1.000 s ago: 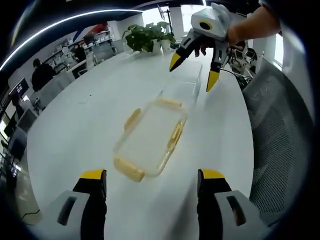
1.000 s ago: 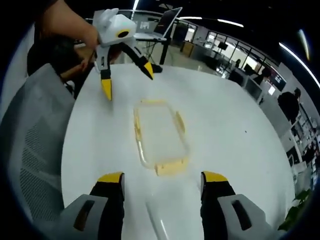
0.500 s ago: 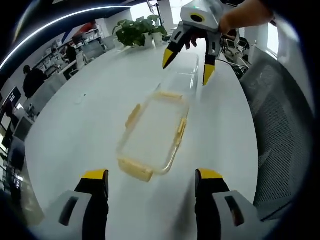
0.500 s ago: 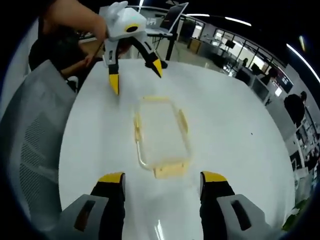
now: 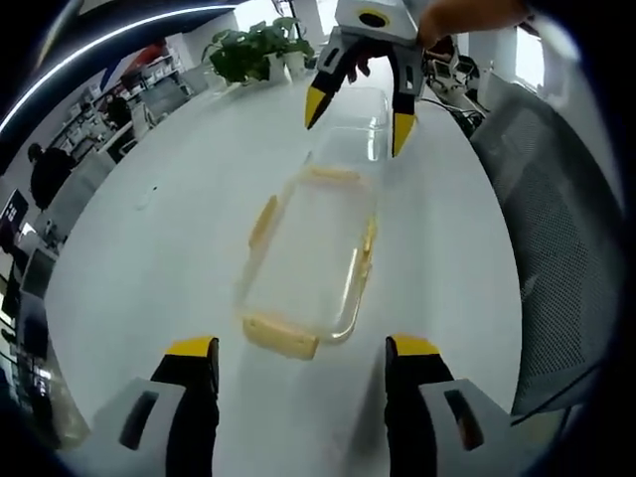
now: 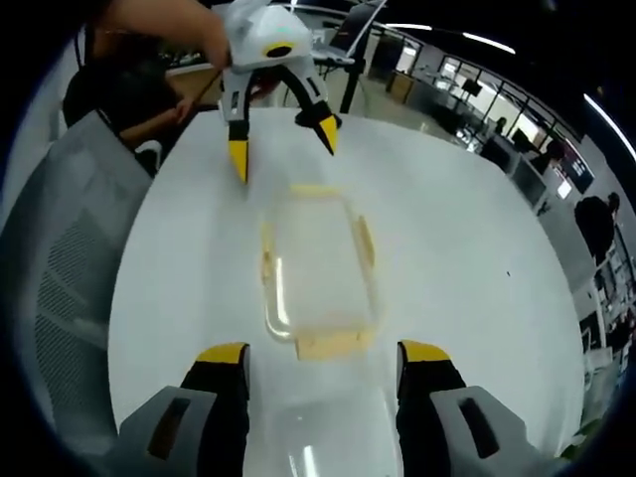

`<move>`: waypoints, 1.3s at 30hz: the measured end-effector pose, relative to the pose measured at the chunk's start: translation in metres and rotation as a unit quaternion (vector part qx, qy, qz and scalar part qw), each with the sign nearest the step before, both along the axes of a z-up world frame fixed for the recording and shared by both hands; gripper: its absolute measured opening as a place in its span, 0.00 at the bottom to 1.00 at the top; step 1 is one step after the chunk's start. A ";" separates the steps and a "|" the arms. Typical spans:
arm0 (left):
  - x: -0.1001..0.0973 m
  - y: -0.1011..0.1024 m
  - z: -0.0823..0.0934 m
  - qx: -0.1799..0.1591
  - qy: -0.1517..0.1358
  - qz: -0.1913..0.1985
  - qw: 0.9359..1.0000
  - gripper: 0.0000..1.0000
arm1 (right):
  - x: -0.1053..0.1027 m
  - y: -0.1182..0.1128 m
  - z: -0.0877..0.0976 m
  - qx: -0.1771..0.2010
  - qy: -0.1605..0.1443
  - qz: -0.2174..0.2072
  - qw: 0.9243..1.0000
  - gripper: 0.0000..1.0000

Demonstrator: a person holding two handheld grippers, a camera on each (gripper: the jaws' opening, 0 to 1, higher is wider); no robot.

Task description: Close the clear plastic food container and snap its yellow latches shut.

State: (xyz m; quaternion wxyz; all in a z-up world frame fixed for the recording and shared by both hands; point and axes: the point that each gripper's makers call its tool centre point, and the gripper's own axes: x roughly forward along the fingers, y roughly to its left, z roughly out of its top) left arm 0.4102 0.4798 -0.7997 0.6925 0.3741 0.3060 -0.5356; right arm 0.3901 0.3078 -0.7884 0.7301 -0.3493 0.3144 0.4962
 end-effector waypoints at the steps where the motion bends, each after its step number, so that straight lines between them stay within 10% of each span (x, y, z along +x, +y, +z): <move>1: 0.001 0.000 -0.001 0.000 -0.001 -0.001 1.000 0.68 | 0.001 0.001 -0.001 0.000 0.002 0.001 1.000 0.59; 39: 0.023 -0.007 -0.025 0.046 -0.002 -0.064 0.997 0.58 | 0.015 0.004 -0.028 -0.054 0.047 0.034 0.997 0.51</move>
